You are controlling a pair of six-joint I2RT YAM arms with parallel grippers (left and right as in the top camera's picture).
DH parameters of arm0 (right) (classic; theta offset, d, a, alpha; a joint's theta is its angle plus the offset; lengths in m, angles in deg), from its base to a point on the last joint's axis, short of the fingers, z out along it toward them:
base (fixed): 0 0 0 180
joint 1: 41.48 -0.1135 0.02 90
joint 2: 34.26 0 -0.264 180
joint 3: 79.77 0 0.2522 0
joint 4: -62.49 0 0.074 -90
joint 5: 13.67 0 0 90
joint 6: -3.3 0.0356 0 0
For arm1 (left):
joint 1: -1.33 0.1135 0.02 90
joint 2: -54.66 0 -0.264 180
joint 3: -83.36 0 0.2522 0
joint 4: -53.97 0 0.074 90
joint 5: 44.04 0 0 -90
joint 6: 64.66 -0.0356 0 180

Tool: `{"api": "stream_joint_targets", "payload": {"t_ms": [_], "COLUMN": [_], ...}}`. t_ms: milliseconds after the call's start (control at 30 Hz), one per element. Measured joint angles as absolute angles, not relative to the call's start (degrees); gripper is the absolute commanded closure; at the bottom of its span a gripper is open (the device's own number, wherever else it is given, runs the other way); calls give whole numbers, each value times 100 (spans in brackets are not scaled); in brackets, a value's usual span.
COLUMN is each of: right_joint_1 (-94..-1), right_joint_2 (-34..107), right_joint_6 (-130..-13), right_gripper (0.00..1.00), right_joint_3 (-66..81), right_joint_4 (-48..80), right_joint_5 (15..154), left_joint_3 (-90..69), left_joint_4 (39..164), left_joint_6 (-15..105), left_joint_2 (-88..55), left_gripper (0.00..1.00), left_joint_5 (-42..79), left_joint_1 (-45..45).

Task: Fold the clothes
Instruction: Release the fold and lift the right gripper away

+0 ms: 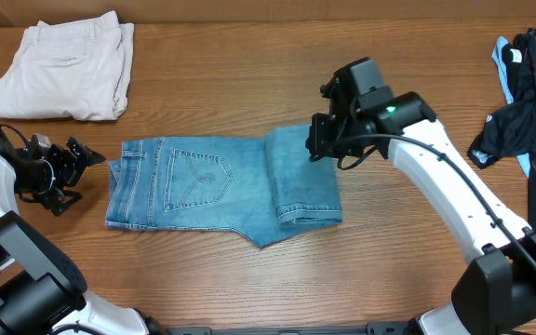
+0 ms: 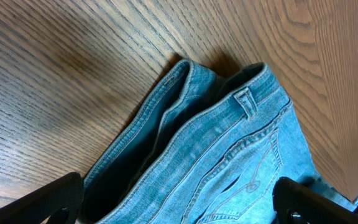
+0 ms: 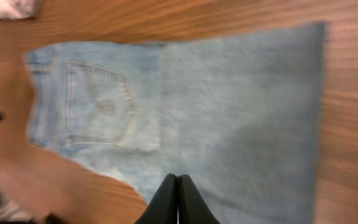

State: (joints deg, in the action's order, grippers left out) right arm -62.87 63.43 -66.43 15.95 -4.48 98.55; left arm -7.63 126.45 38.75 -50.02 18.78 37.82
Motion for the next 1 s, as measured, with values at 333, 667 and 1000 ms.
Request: {"api": "stream_joint_targets", "payload": {"t_ms": [333,667,1000], "right_joint_1": [-6066,-6274,-6208], "right_joint_2": [7978,9021,7995], "right_joint_6": [-7432,-7106,-6899], "right_gripper": [96,96,91], "right_joint_3": [736,705,869], "right_joint_4": [1432,2234,1801], "right_joint_5": [13024,13835,13306], "left_joint_3": [-763,-761,-761], "left_joint_4": [12645,12648,12645], "left_joint_6": [3875,3875,3875], "left_joint_2": [-5002,-5002,-5002], "left_gripper": [0,0,0], "left_joint_5": [1878,1878,1878], "left_joint_1": [3782,3782,3784]}}
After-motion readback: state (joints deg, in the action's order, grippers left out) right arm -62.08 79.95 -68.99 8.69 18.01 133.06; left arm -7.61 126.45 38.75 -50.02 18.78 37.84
